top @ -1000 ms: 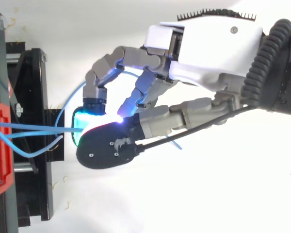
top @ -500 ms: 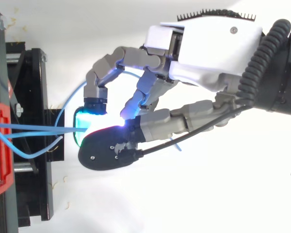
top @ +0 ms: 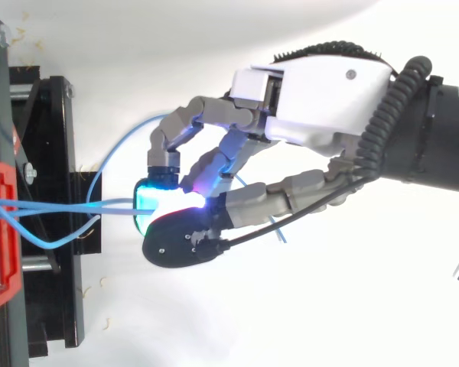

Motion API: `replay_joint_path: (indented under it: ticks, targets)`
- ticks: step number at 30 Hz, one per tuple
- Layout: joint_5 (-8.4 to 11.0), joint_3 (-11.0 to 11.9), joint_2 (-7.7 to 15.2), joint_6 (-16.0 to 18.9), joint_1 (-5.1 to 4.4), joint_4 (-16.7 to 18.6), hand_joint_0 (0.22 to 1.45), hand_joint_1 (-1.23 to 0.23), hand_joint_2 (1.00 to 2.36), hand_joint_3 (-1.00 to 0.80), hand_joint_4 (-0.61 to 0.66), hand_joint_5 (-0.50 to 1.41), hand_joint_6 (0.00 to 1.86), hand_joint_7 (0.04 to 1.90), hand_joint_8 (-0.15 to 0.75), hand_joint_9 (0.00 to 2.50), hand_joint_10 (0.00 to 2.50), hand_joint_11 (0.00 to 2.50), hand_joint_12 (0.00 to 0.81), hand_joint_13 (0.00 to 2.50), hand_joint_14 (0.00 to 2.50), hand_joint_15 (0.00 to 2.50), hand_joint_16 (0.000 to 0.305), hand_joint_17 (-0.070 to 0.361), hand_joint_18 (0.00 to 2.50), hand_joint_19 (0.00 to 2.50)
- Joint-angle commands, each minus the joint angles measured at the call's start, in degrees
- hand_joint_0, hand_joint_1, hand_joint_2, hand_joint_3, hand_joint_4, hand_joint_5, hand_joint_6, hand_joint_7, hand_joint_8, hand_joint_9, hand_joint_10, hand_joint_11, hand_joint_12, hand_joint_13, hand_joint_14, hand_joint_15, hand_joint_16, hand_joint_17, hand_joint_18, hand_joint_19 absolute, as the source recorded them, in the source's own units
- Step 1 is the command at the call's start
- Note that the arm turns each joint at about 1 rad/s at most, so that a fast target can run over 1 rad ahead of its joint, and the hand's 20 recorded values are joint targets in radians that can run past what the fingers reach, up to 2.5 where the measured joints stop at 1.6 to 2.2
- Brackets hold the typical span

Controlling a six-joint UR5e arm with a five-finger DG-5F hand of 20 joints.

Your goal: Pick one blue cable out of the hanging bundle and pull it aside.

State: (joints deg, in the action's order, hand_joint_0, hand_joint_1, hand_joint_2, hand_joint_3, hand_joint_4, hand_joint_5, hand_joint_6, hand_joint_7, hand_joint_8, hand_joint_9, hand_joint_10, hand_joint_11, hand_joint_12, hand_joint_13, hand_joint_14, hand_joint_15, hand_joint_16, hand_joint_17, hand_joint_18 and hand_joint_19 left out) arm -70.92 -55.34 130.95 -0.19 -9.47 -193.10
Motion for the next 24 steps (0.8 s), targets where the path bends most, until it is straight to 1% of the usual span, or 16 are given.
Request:
replay_joint_path:
  ticks: [1,2,5,6,7,8,9,10,13,14,24]
  targets:
    - [-0.01,-1.79,0.01,0.01,-0.02,5.63,0.54,-0.84,1.14,0.06,-0.12,-0.02,0.87,1.05,0.271,0.95,0.01,0.31,0.483,0.61,0.02,0.40,0.073,0.165,0.45,0.46]
    - [-0.01,-2.49,0.01,0.01,-0.02,6.77,0.54,-0.83,1.15,0.06,-0.12,-0.02,0.87,1.05,0.272,0.90,0.01,0.28,0.482,0.59,0.02,0.39,0.074,0.166,0.43,0.45]
    - [-0.01,-5.57,0.01,0.01,-0.11,10.90,0.53,-0.83,1.18,0.04,-0.13,-0.02,0.87,1.05,0.271,0.81,0.01,0.23,0.484,0.53,0.01,0.36,0.075,0.169,0.38,0.43]
    - [-0.01,-5.57,0.01,0.01,-0.11,10.90,0.53,-0.83,1.18,0.04,-0.13,-0.02,0.87,1.06,0.271,0.79,0.01,0.22,0.483,0.53,0.01,0.36,0.076,0.171,0.36,0.41]
    - [-0.01,-6.18,0.01,0.10,-0.11,11.78,0.53,-0.83,1.19,0.04,-0.14,-0.02,0.87,1.06,0.263,0.72,0.01,0.17,0.481,0.50,0.01,0.35,0.076,0.171,0.33,0.39]
    - [-0.01,-7.15,0.01,0.19,-0.20,13.45,0.53,-0.83,1.20,0.04,-0.14,-0.02,0.87,1.06,0.263,0.70,0.01,0.17,0.478,0.48,0.01,0.34,0.076,0.171,0.32,0.39]
    - [-0.01,-7.50,0.01,0.28,-0.20,14.06,0.52,-0.83,1.20,0.03,-0.14,-0.02,0.86,1.07,0.262,0.64,0.01,0.14,0.479,0.46,0.01,0.32,0.077,0.173,0.27,0.36]
    - [-0.01,-8.55,0.01,0.28,-0.37,15.56,0.52,-0.83,1.20,0.03,-0.14,-0.02,0.86,1.06,0.261,0.62,0.00,0.12,0.481,0.44,0.01,0.31,0.077,0.173,0.26,0.36]
    - [-0.01,-9.17,0.01,0.28,-0.37,16.26,0.52,-0.83,1.21,0.02,-0.14,-0.03,0.86,1.06,0.257,0.55,0.00,0.07,0.478,0.39,0.01,0.28,0.077,0.174,0.21,0.33]
    - [-0.10,-9.79,0.01,0.19,-0.55,16.44,0.49,-0.82,1.30,-0.01,-0.14,-0.02,0.86,1.04,0.258,0.55,0.00,0.07,0.481,0.38,0.01,0.29,0.078,0.175,0.19,0.34]
    - [0.08,-9.79,0.01,0.01,-0.73,16.61,0.49,-0.82,1.29,0.00,-0.13,-0.02,0.86,1.04,0.260,0.55,0.00,0.06,0.482,0.38,0.01,0.28,0.078,0.175,0.19,0.35]
